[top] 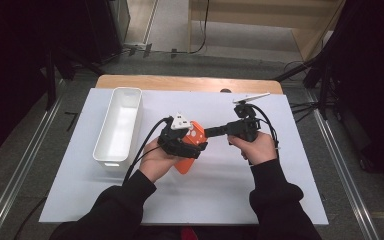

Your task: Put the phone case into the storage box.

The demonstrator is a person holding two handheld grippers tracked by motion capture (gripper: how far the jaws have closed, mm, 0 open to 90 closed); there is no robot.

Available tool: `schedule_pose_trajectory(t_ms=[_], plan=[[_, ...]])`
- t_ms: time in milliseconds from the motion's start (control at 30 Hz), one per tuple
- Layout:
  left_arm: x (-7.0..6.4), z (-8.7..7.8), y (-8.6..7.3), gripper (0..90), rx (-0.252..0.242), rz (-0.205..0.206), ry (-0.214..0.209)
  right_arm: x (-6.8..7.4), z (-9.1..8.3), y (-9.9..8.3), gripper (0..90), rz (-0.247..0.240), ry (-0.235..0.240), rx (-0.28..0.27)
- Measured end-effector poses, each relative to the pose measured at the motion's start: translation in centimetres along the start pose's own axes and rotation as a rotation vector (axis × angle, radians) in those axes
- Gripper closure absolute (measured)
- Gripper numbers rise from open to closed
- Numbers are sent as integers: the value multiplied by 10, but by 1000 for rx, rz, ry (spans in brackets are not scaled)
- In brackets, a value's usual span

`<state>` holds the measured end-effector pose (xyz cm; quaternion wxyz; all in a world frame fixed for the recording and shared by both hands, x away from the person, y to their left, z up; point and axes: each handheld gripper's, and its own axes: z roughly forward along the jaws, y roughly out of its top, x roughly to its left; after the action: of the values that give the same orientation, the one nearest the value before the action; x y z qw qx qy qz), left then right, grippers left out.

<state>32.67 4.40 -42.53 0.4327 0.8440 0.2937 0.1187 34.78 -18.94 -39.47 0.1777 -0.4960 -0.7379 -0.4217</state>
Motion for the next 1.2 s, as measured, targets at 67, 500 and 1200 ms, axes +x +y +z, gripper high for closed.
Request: schedule_pose_trajectory(t_ms=[67, 500, 1200], plan=[[1, -2, 1, 163, 0, -3, -4, 0, -2, -1, 529, 0, -2, -3], [11, -20, 10, 163, -3, -42, -47, -4, -9, -6, 477, -68, -59, -31], [25, -46, 21, 162, -32, -66, -67, -21, 1, -33, 344, -296, -142, -54]])
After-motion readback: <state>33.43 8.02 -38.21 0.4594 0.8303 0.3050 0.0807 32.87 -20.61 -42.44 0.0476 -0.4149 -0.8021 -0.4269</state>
